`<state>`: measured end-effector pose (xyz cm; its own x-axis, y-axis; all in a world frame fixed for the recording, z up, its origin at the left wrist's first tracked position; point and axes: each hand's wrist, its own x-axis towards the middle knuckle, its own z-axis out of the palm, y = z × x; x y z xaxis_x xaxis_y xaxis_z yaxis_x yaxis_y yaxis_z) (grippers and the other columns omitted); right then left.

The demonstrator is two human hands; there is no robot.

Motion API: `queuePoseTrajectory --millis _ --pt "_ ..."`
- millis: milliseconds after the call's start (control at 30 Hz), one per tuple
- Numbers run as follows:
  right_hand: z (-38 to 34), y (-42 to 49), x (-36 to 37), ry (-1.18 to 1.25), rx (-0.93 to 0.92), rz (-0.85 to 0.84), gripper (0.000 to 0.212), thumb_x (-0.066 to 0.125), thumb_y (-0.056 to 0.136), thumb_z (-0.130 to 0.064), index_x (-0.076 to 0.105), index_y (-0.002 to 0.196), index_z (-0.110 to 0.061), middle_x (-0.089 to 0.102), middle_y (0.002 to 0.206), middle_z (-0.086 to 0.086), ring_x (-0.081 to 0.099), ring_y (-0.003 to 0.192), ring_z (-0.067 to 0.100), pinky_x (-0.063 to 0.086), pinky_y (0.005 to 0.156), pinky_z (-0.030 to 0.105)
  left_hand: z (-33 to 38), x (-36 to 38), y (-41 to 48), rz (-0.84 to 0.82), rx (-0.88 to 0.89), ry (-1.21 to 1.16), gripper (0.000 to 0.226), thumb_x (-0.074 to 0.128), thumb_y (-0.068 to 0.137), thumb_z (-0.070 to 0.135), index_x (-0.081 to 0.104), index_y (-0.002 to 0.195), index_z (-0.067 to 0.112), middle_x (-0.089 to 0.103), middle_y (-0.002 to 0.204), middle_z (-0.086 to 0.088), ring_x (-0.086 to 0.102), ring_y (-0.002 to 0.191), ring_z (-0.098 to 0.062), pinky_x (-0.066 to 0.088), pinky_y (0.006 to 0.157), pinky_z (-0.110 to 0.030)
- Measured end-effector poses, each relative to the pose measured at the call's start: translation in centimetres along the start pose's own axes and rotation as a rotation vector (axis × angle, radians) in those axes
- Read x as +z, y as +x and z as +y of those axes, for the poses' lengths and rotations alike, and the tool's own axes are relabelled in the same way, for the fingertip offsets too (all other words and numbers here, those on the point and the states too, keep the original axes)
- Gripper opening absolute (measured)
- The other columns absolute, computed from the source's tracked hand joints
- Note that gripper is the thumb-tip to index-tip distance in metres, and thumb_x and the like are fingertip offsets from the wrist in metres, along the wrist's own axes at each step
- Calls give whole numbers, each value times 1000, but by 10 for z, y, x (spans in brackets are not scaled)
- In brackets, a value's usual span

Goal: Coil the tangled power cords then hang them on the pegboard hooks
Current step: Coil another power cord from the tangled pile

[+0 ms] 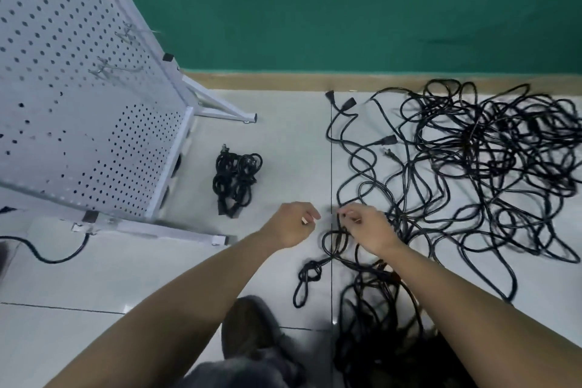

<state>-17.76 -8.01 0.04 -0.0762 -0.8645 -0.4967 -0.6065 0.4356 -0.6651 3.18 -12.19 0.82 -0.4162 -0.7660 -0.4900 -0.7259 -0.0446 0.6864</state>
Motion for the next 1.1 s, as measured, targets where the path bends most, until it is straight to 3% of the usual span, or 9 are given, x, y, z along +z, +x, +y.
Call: queuePoseTrajectory --millis 100,167,300,467,667,767,900,1000,1100 --pt "22 -20 -9 -19 -2 49 20 58 102 -15 74 115 -19 70 104 -3 64 76 7 40 62 4 10 22 -1 -104 -26 71 24 63 97 16 70 120 13 68 109 -3 65 109 -24 51 97 -30" --pt "37 -29 -7 -9 13 65 20 58 101 -13 74 111 -19 73 104 -2 70 85 14 40 64 1 10 36 -3 -191 -66 183 37 67 95 25 64 130 13 68 122 -6 61 116 -24 49 97 -29" --pt "53 -49 -3 19 34 36 25 57 101 -9 72 117 -21 74 108 6 65 71 11 42 55 6 -15 63 -12 -261 -167 246 55 80 84 38 53 129 22 61 122 -8 59 106 -23 52 92 -35" --pt "59 -69 0 65 -3 10 25 56 103 -8 69 123 -15 71 110 5 52 40 -4 38 46 8 -34 76 -21 -148 -86 313 23 74 88 20 64 110 21 69 114 -9 66 96 -23 50 77 -27" --pt "39 -79 -13 71 -56 9 27 61 99 -10 70 121 -23 70 106 -2 71 90 21 49 62 9 0 42 -27 -118 17 80 25 86 83 18 76 106 15 73 100 -1 69 87 -16 51 73 -18" --pt "11 -85 -32 56 -140 -15 33 71 94 -14 71 125 -26 62 121 0 63 106 18 47 73 8 38 16 -31 -60 110 44 25 90 78 21 78 100 20 75 93 2 69 81 -9 53 74 -19" --pt "-30 -99 -71 -12 -238 27 31 78 91 -27 72 121 -32 50 129 -7 51 118 10 39 102 22 96 -23 -44 -11 217 63 27 95 71 20 78 92 15 73 81 5 68 72 -6 55 71 -19" --pt "-63 -122 -110 -87 -328 101 35 81 88 -31 72 122 -28 48 116 -11 48 104 -3 35 89 4 146 -54 -64 56 315 94 30 97 68 22 77 90 16 73 82 2 67 75 -8 57 75 -24" --pt "-96 -151 -152 -128 -410 190 36 84 86 -27 72 120 -23 51 107 -13 46 95 -11 36 78 1 196 -81 -88 96 406 136 32 96 69 22 77 94 13 68 77 8 61 67 3 49 66 -14"
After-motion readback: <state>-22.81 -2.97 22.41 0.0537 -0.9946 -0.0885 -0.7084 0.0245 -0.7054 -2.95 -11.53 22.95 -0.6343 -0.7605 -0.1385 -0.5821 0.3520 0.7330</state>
